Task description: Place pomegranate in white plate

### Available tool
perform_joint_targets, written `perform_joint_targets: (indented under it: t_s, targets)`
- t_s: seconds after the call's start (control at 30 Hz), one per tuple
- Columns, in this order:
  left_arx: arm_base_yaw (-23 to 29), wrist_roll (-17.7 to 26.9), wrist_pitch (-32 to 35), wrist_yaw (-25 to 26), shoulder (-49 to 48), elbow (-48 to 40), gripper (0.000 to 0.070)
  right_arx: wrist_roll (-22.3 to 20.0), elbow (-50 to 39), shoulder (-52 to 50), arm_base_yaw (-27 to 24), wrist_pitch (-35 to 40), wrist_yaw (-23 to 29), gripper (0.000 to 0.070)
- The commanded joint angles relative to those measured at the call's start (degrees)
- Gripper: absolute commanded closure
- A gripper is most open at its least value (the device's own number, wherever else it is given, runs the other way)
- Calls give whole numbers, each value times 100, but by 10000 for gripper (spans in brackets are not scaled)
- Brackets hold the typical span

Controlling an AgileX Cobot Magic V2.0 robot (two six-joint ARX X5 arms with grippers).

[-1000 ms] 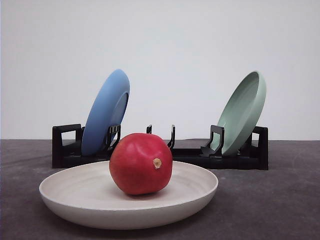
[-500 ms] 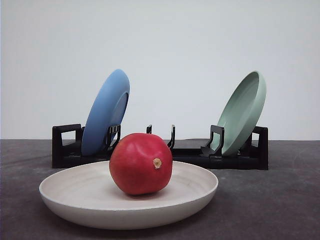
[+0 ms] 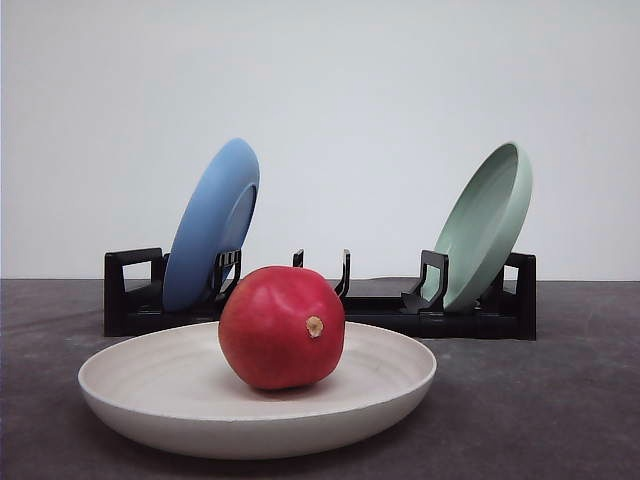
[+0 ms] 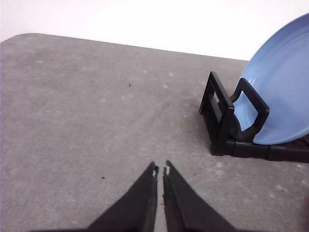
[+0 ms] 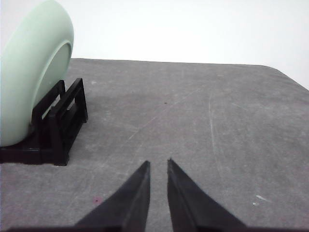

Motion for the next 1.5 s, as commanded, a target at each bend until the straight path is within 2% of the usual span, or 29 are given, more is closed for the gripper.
perform_joint_targets:
  t_s: [0.0, 1.47]
  targets:
    - [0, 31, 87, -11, 0, -52, 700, 63, -22, -4, -4, 70, 15, 638]
    - [0, 31, 89, -11, 0, -52, 700, 63, -22, -4, -4, 72, 15, 639]
